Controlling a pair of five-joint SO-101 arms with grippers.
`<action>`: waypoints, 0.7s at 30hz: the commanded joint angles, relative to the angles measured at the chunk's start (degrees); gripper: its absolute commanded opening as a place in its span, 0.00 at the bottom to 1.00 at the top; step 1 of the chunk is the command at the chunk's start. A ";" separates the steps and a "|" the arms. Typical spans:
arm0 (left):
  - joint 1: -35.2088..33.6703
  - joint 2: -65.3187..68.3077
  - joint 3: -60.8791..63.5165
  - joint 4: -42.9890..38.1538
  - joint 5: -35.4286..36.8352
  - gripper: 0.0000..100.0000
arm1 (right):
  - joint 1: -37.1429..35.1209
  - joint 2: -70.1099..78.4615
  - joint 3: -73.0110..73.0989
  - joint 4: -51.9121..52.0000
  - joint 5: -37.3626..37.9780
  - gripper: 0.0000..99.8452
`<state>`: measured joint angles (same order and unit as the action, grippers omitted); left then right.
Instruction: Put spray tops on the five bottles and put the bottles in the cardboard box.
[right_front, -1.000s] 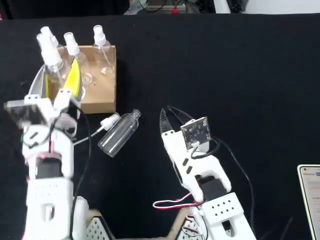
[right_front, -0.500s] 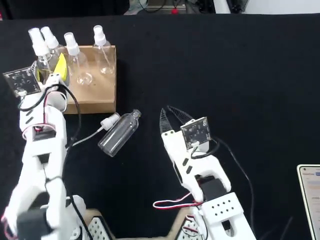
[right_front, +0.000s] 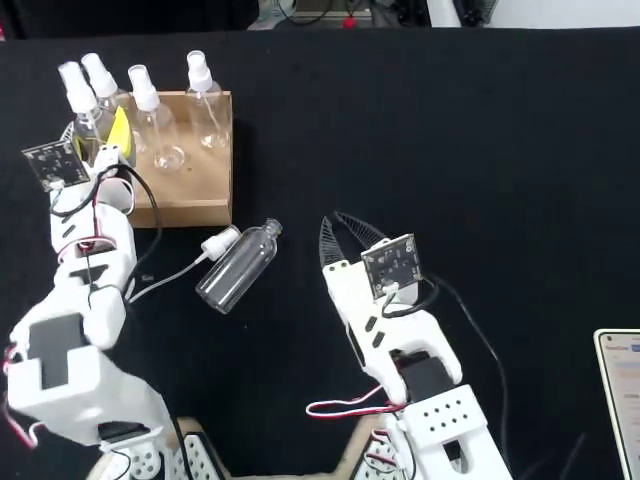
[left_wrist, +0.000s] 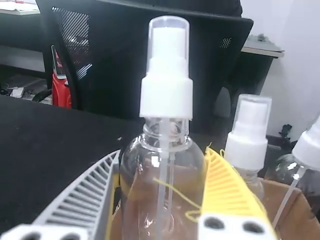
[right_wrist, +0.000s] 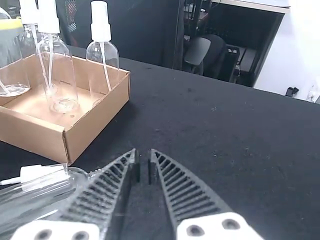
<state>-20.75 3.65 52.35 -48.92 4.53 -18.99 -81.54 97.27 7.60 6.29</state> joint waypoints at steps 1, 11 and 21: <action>-0.75 2.46 -3.82 -4.66 -0.18 0.13 | 0.79 0.31 -0.04 -0.97 0.44 0.04; -3.65 4.22 -2.15 -5.63 -0.18 0.13 | 0.79 0.22 -0.04 -0.97 0.44 0.04; -5.23 4.31 -2.15 -5.45 -6.24 0.13 | 0.88 0.22 -0.04 -0.97 0.44 0.04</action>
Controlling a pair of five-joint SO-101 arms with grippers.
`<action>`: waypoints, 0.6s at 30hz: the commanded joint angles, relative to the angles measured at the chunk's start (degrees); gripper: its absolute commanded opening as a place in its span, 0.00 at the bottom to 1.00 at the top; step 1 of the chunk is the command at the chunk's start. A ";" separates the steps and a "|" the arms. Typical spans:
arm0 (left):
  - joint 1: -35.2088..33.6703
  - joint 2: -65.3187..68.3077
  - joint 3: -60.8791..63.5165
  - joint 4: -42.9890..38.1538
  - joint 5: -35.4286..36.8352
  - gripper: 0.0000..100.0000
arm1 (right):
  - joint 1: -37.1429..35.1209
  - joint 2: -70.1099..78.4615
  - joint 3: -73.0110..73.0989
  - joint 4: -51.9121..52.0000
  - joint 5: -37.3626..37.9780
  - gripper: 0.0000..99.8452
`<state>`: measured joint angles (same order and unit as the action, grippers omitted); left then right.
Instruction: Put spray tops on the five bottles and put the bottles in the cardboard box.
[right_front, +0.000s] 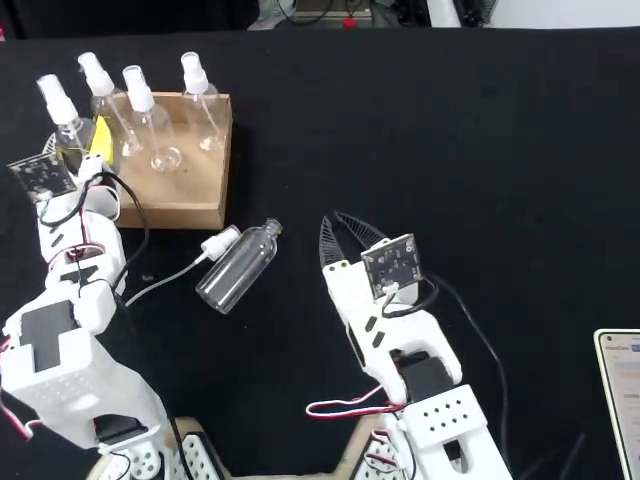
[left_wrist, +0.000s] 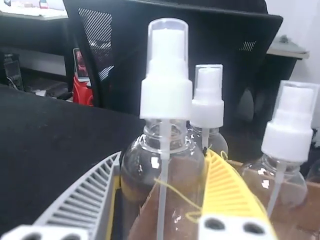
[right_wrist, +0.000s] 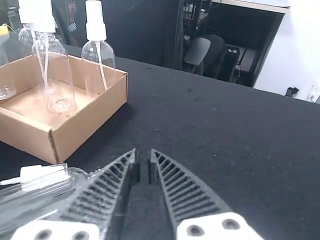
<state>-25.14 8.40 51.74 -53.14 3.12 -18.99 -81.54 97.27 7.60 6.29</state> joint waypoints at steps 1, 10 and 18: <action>-0.66 -0.44 -1.45 -1.23 -5.71 0.13 | 0.88 0.22 -0.04 -0.97 0.44 0.04; 0.92 -0.44 1.63 -1.41 -5.98 0.13 | 0.88 0.22 -0.04 -0.97 0.44 0.04; 1.10 -0.09 1.80 -1.14 -5.89 0.13 | 0.88 0.22 -0.04 -0.97 0.44 0.04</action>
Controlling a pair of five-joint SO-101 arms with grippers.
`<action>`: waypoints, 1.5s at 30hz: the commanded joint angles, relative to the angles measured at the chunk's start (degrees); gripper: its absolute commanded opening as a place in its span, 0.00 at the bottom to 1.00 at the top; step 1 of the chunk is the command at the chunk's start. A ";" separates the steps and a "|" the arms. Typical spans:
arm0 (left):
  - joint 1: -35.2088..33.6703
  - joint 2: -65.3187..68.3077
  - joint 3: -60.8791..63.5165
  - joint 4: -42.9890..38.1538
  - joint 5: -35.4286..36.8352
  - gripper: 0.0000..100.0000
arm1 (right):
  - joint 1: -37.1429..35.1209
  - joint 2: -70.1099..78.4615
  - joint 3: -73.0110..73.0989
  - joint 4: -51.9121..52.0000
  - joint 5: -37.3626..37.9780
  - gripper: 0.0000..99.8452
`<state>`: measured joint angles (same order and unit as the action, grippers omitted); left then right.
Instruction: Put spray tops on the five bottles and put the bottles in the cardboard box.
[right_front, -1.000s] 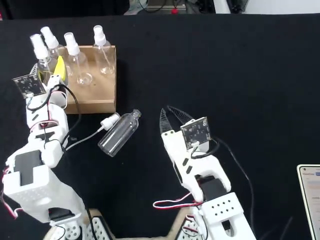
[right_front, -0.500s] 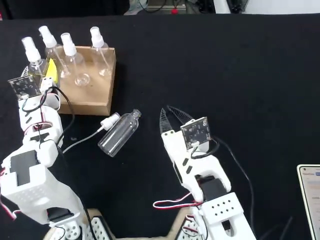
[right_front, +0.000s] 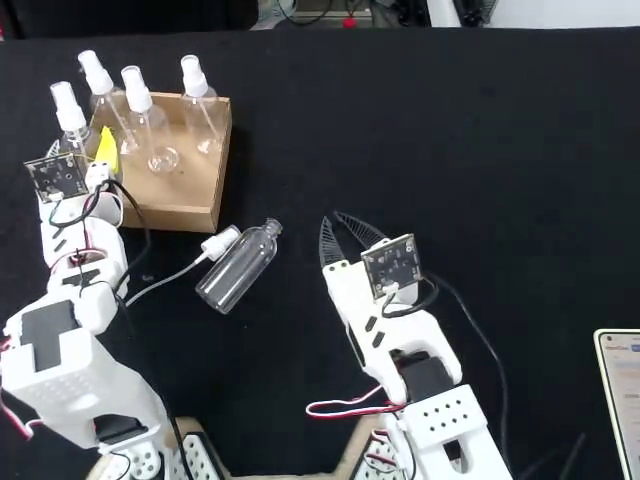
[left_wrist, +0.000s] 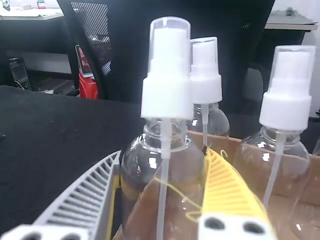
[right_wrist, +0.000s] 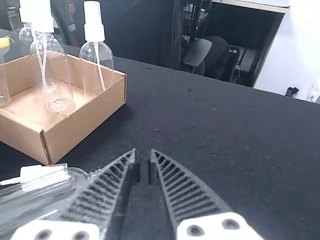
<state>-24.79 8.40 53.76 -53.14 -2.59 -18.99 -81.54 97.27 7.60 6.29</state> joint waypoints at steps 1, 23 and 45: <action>0.75 0.53 -0.22 -1.14 -0.18 0.13 | 0.88 0.22 -0.04 -0.97 0.44 0.04; 0.13 6.33 -1.80 -1.58 -0.26 0.27 | 0.97 0.22 -0.04 -1.05 0.44 0.04; -1.45 -10.11 9.36 -1.14 -0.44 0.30 | 0.97 0.22 -0.04 -1.23 0.44 0.04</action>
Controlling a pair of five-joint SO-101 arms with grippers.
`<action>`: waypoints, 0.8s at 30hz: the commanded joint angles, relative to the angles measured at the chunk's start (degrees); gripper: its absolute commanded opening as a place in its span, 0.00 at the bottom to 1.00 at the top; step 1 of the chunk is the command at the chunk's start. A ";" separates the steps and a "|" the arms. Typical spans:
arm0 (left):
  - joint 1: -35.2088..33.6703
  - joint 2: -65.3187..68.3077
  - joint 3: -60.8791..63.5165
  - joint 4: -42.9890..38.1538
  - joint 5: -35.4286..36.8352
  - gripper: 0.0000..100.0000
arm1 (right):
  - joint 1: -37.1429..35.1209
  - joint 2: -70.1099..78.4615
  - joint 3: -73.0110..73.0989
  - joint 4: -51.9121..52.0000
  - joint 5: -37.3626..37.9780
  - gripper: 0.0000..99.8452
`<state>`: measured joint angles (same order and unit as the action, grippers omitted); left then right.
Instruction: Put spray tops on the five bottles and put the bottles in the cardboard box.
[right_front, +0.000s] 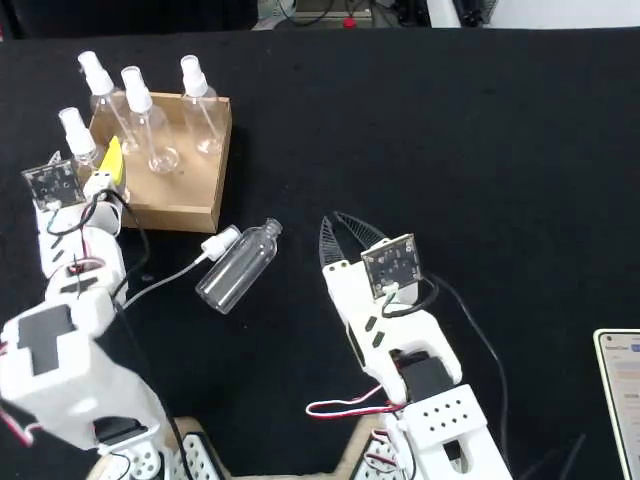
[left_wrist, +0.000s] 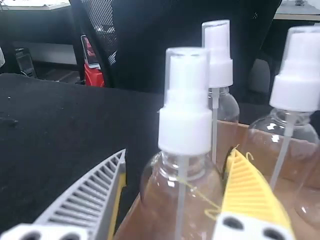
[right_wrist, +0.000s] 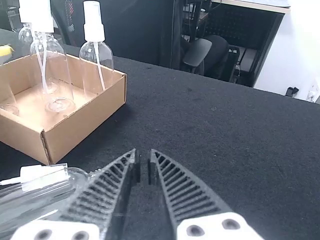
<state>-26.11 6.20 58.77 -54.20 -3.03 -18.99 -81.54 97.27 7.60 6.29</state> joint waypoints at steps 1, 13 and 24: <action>-0.13 -9.23 5.58 -0.09 0.00 0.30 | 0.97 0.22 -0.04 -1.23 0.44 0.04; -2.07 -18.81 15.78 -0.09 -0.18 0.30 | 0.97 0.22 -0.04 -1.14 0.44 0.04; -1.63 -44.84 21.93 33.14 -0.18 0.30 | 0.97 0.22 -0.04 -1.05 0.44 0.04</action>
<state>-27.60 -26.95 82.33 -40.22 -3.03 -18.99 -81.54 97.27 7.60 6.29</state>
